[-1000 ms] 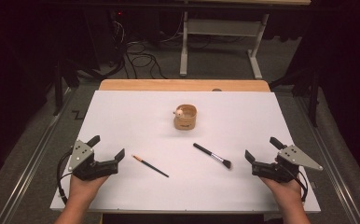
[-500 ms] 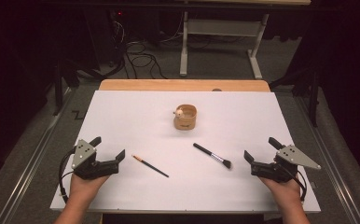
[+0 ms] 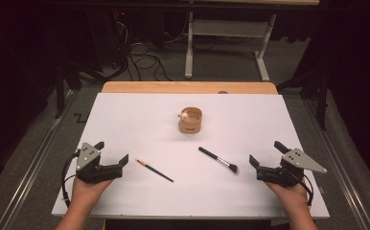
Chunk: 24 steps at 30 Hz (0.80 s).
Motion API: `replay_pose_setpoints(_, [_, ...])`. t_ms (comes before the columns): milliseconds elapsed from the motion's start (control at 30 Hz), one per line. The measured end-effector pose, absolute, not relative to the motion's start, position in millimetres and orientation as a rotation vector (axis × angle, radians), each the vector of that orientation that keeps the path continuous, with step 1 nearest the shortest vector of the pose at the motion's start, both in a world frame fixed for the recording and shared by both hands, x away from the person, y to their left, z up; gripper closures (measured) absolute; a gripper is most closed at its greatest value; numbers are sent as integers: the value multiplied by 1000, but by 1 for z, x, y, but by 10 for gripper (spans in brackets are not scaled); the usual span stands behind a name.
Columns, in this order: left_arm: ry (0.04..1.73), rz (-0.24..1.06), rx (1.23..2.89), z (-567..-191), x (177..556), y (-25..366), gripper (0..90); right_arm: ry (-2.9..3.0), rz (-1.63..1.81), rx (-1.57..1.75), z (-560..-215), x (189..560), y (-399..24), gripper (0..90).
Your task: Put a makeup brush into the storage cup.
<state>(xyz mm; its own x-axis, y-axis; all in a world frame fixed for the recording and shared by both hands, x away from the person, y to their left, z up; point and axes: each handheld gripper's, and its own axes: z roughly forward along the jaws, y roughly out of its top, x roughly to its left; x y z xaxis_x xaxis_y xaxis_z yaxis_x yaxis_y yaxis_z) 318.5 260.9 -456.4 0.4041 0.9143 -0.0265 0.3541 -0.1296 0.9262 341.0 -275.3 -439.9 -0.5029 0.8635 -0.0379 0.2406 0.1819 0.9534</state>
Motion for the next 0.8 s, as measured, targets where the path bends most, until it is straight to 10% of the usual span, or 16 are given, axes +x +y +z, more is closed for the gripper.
replay_pose_setpoints(800, [1281,659,1798,-468,329,264,35,1886,1325,1013,-442,343,-270,1])
